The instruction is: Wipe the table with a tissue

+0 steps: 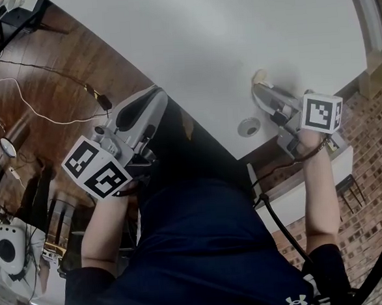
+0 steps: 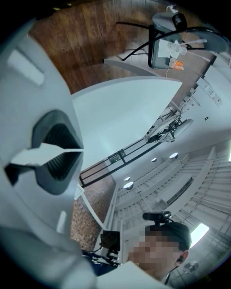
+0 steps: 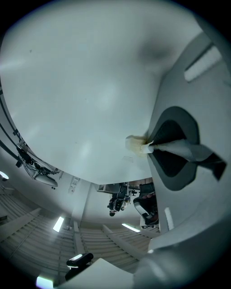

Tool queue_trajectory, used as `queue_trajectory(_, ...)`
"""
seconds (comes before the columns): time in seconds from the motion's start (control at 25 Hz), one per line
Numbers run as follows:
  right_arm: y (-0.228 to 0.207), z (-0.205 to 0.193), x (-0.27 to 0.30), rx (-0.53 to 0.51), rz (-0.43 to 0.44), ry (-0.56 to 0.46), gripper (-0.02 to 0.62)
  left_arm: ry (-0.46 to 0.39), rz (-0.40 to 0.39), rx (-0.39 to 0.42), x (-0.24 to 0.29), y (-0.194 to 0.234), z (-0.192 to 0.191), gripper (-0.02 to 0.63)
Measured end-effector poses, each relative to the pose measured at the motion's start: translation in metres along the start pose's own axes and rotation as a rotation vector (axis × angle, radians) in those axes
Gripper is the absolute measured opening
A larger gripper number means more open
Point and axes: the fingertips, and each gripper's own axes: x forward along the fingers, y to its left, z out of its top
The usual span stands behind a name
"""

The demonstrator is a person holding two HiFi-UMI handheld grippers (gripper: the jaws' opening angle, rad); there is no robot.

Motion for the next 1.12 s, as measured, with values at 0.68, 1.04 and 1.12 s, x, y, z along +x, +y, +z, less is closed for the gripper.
queue_trajectory(0.68, 0.055, -0.002, -0.027, -0.008, 0.131, -0.224, 0.014, 0.022, -0.058, 0.105, 0.003, -0.040, 0.017, 0.018)
queue_trajectory(1.04, 0.100, -0.018, -0.109, -0.079, 0.158, -0.540, 0.015, 0.068, -0.152, 0.222, 0.018, -0.115, 0.010, 0.018)
queue_trajectory(1.12, 0.107, -0.020, -0.128, -0.121, 0.139, -0.623, 0.014, 0.072, -0.176, 0.257, 0.022, -0.133, 0.009, 0.018)
